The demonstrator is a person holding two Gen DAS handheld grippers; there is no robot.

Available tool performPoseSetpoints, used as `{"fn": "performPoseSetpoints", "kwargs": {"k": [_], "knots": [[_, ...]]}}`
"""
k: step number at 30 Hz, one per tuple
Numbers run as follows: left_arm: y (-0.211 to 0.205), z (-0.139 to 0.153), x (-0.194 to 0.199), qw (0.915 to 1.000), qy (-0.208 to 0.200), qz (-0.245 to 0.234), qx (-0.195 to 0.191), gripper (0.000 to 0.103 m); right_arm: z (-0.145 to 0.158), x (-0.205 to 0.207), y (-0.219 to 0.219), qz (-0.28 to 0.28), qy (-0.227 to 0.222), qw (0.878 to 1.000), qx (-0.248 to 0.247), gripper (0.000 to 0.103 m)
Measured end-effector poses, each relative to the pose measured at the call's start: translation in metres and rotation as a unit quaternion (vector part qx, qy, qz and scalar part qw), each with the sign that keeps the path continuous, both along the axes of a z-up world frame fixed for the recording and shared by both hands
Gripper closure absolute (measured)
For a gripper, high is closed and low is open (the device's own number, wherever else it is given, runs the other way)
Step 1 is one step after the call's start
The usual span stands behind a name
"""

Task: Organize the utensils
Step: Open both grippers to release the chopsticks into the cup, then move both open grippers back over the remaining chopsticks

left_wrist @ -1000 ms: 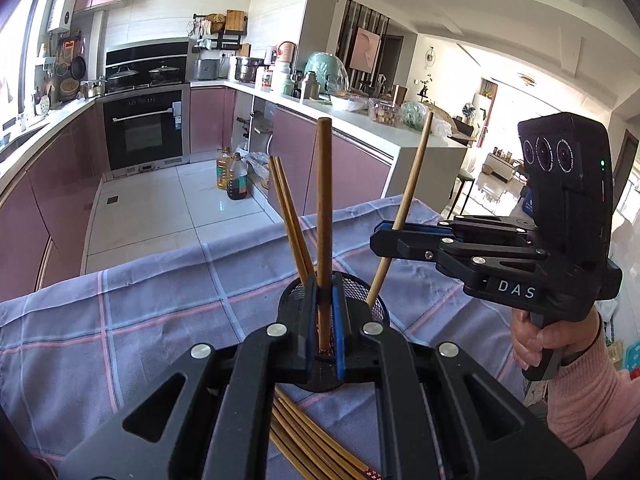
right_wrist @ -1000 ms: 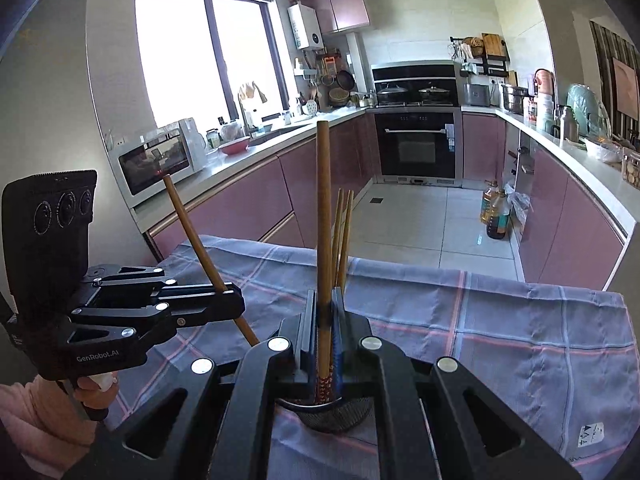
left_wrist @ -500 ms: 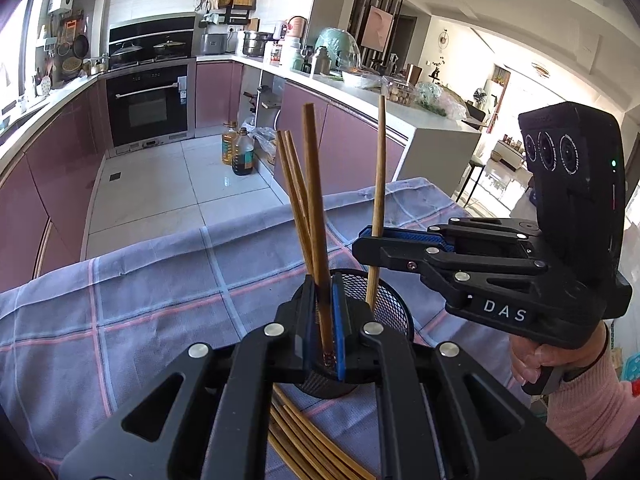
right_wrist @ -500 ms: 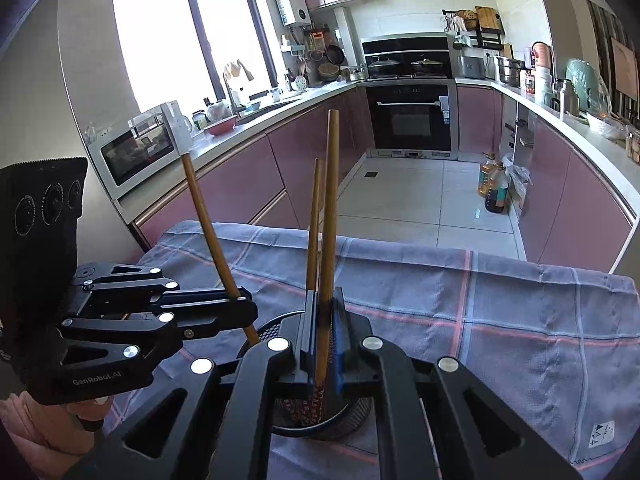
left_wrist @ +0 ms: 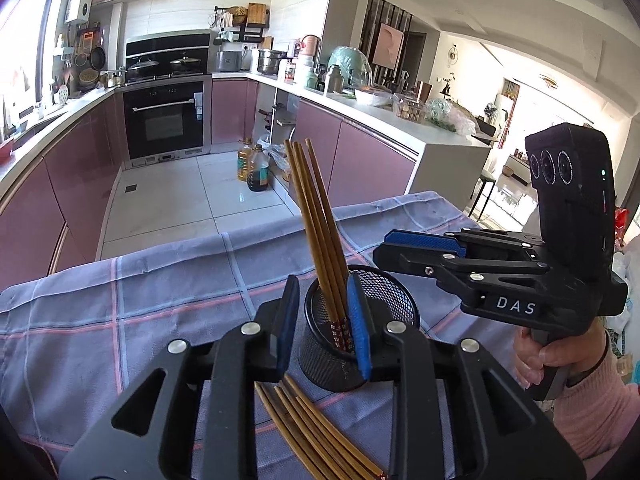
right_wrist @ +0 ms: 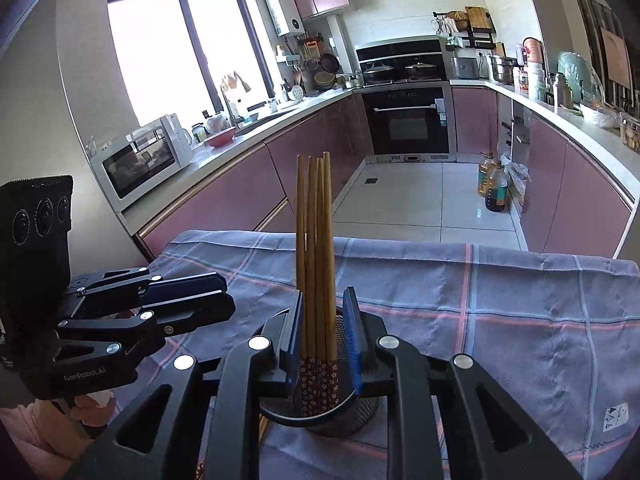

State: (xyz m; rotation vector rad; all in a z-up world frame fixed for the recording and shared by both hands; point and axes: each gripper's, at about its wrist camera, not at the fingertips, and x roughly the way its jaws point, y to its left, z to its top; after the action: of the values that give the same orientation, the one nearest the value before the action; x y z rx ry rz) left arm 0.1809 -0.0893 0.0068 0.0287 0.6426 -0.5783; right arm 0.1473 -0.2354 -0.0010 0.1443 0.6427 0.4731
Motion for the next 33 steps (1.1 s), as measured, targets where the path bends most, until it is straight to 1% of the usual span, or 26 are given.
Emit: {"fn": "performPoseSetpoints", "kwargs": {"k": [2, 4, 6, 8, 11, 17, 23, 27, 30, 33], "knots": [[0.008, 0.003, -0.013, 0.9999, -0.015, 0.003, -0.004, 0.07, 0.005, -0.015, 0.001, 0.011, -0.016, 1.0, 0.003, 0.076], [0.016, 0.003, -0.026, 0.9996, -0.027, 0.0, -0.008, 0.065, 0.008, -0.032, 0.002, 0.026, -0.029, 0.999, 0.006, 0.071], [0.023, 0.001, -0.039, 0.9994, -0.036, 0.001, -0.003, 0.062, 0.009, -0.048, 0.006, 0.043, -0.037, 0.998, 0.005, 0.068], [0.031, -0.007, -0.049, 0.9994, -0.034, 0.005, 0.005, 0.062, 0.005, -0.062, 0.012, 0.061, -0.037, 0.997, -0.003, 0.066], [0.039, -0.024, -0.06, 0.9997, -0.016, 0.01, 0.015, 0.061, -0.011, -0.072, 0.021, 0.076, -0.015, 0.997, -0.015, 0.065], [0.047, -0.069, -0.072, 0.9984, 0.04, 0.018, 0.035, 0.061, -0.057, -0.075, 0.039, 0.092, 0.055, 0.994, -0.024, 0.065], [0.052, -0.108, -0.076, 0.9947, 0.088, 0.031, 0.043, 0.061, -0.082, -0.078, 0.055, 0.087, 0.089, 0.991, -0.046, 0.065], [0.048, -0.118, -0.078, 0.9935, 0.096, 0.031, 0.053, 0.061, -0.089, -0.082, 0.061, 0.083, 0.096, 0.99, -0.059, 0.065], [0.042, -0.122, -0.08, 0.9925, 0.093, 0.034, 0.071, 0.061, -0.094, -0.083, 0.066, 0.08, 0.099, 0.99, -0.068, 0.065], [0.038, -0.124, -0.079, 0.9918, 0.094, 0.032, 0.08, 0.061, -0.096, -0.082, 0.066, 0.077, 0.1, 0.989, -0.075, 0.065]]}}
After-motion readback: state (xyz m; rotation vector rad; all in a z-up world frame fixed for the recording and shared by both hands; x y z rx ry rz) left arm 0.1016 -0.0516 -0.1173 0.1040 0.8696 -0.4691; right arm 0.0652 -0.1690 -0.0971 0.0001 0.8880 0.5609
